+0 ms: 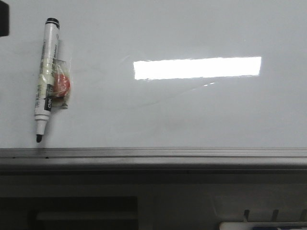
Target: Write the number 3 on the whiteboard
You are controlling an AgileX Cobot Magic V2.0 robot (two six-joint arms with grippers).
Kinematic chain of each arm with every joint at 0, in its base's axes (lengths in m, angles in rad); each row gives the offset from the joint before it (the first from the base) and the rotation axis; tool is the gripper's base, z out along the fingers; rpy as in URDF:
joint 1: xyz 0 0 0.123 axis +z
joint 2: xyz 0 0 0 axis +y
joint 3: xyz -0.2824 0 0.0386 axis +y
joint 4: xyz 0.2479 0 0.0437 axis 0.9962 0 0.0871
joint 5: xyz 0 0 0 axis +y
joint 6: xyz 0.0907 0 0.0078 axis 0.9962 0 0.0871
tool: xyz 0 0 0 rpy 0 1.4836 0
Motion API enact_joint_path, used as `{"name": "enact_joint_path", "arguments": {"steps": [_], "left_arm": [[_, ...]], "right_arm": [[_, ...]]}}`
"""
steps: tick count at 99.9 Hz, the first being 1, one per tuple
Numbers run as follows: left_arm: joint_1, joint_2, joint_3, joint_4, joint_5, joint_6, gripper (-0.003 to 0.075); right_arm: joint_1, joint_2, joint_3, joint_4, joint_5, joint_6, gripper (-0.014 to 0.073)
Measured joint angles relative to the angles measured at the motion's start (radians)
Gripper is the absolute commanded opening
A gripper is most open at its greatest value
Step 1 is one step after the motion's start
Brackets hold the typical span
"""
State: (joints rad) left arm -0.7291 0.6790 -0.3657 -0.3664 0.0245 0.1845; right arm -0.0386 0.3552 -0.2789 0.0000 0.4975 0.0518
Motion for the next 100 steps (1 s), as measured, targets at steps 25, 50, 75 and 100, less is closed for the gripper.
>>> {"name": "enact_joint_path", "arguments": {"steps": [25,50,75,100], "left_arm": [[-0.046,0.192,-0.002,-0.14,-0.123,-0.01,0.0617],[-0.076,0.26,-0.002,-0.202,-0.174,-0.022,0.0617],[-0.092,0.334,-0.002,-0.211,-0.178,-0.022,0.0603],[-0.094,0.396,-0.008,-0.264,-0.214,-0.022,0.0104]], "right_arm": [[0.0,0.0,0.0,0.0,-0.014,0.0,-0.0041],[0.0,0.0,0.0,0.0,-0.014,0.0,-0.0041],[0.0,0.0,0.0,0.0,-0.015,0.0,-0.0041],[0.0,0.0,0.0,0.0,-0.015,0.0,-0.0041]]}}
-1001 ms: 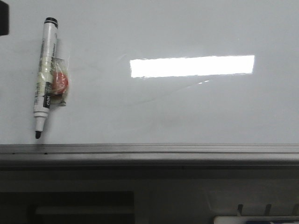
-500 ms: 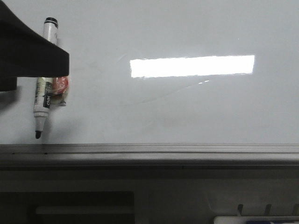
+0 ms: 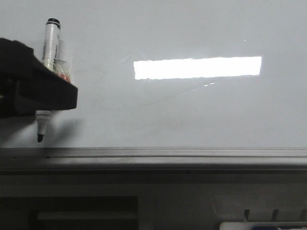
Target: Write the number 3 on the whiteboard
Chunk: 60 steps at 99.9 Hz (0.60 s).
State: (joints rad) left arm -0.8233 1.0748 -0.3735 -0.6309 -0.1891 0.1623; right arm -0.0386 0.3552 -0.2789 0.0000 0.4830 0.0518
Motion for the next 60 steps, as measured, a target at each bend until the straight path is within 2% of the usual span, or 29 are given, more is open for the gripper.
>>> {"name": "enact_joint_path", "arguments": {"steps": [2,3,5,32,44,60], "left_arm": [[0.0,0.004,0.0,-0.003,0.0,0.0,0.0056],[0.0,0.008,0.0,-0.005,0.0,0.0,0.0008],[0.0,0.012,0.0,-0.008,0.0,0.0,-0.0018],[0.0,0.017,0.0,0.003,0.006,0.0,-0.0021],[0.0,-0.016,0.0,0.073,0.021,0.0,-0.0021],[0.0,-0.093,0.0,0.224,0.079,0.0,-0.0021]], "right_arm": [[0.0,0.0,0.0,0.0,0.0,0.0,-0.0041],[0.0,0.0,0.0,0.0,0.0,0.0,-0.0041],[0.0,0.0,0.0,0.0,0.0,0.0,-0.0041],[0.032,0.0,0.0,0.0,-0.002,0.0,-0.0041],[0.124,0.0,-0.008,0.0,-0.002,0.0,-0.0041],[0.319,0.038,-0.063,0.0,-0.011,-0.026,-0.0041]]}}
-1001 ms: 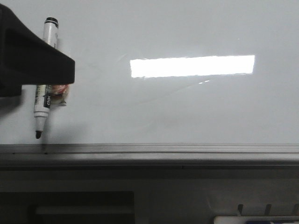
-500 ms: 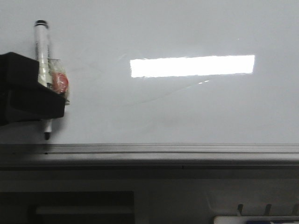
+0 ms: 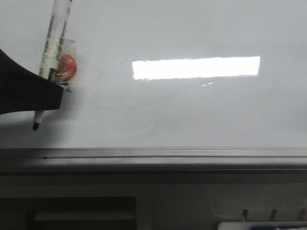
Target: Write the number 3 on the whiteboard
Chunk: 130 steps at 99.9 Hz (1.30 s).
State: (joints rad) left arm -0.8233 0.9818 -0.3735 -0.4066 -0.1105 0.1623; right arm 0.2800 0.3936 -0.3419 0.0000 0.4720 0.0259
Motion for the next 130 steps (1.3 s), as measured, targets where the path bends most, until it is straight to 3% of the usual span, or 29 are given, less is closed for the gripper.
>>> {"name": "enact_joint_path", "arguments": {"steps": [28,33,48,55,76,103,130], "left_arm": [[0.0,-0.09,0.002,0.267,0.043,0.0,-0.0021],[0.0,-0.091,0.002,0.335,0.057,0.0,-0.0021],[-0.013,-0.091,0.002,0.548,0.08,0.0,-0.0021],[-0.032,-0.091,0.002,0.642,0.076,0.0,-0.0021],[-0.115,-0.091,0.002,0.902,0.062,0.0,-0.0021],[-0.128,-0.058,0.002,0.911,0.056,0.0,-0.0021],[-0.128,-0.007,0.002,0.885,0.01,0.0,-0.0021]], "right_arm": [[0.351,0.214,-0.104,0.0,-0.096,-0.066,-0.0017],[0.416,0.261,-0.119,0.0,-0.106,-0.092,0.0043],[0.557,0.365,-0.17,0.0,-0.123,-0.134,0.0342],[0.601,0.405,-0.196,0.0,-0.123,-0.141,0.0396],[0.678,0.508,-0.283,-0.006,-0.133,-0.15,0.0396],[0.762,0.6,-0.348,-0.011,-0.207,-0.152,0.0365],[0.78,0.655,-0.378,-0.019,-0.225,-0.152,0.0364]]}}
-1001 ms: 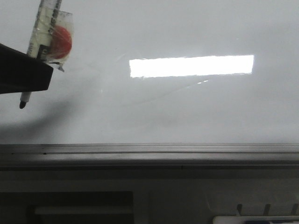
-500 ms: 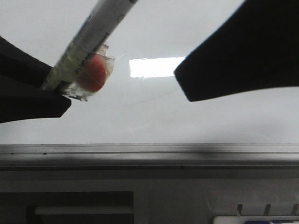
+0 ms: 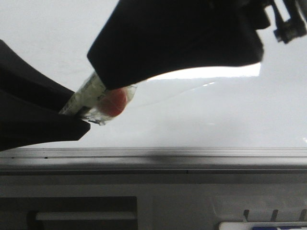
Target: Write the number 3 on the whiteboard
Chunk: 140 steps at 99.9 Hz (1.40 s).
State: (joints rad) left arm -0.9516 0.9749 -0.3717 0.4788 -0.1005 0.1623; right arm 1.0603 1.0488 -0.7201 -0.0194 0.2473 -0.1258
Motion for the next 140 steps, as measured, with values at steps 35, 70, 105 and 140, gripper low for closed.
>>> {"name": "enact_joint_path", "arguments": {"steps": [35,70,105,140], "left_arm": [[0.0,0.013,0.002,-0.004,-0.014,0.0,-0.002],[0.0,0.014,0.002,-0.091,-0.014,0.0,0.0418],[0.074,-0.177,0.002,-0.282,0.083,0.0,0.0414],[0.333,-0.325,0.002,-0.399,0.093,0.0,0.0405]], "right_arm": [[0.002,0.004,-0.001,-0.004,0.015,-0.002,-0.0058],[0.002,0.004,-0.001,-0.004,0.028,-0.003,-0.0061],[-0.067,0.004,-0.043,-0.022,0.018,-0.005,-0.0061],[-0.199,0.074,-0.244,-0.027,0.135,-0.005,-0.0061]]}}
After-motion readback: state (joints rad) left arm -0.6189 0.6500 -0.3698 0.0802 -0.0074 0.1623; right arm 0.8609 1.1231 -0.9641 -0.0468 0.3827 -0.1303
